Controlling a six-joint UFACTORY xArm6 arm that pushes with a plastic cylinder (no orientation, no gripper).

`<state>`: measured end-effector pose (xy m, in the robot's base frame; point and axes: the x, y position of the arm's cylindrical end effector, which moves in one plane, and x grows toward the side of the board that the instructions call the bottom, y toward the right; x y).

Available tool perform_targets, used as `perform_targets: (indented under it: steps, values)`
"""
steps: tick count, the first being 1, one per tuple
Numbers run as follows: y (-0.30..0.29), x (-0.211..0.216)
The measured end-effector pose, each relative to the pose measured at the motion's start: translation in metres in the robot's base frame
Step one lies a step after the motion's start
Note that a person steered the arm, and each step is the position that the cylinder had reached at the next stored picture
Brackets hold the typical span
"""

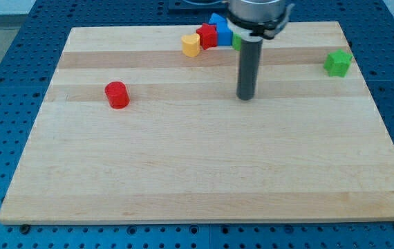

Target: Touch the green star

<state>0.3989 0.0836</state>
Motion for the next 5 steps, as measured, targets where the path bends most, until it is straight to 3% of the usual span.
perform_targets:
  steps: [2, 5]
  values:
    - [0.06, 0.0]
    - [0.06, 0.006]
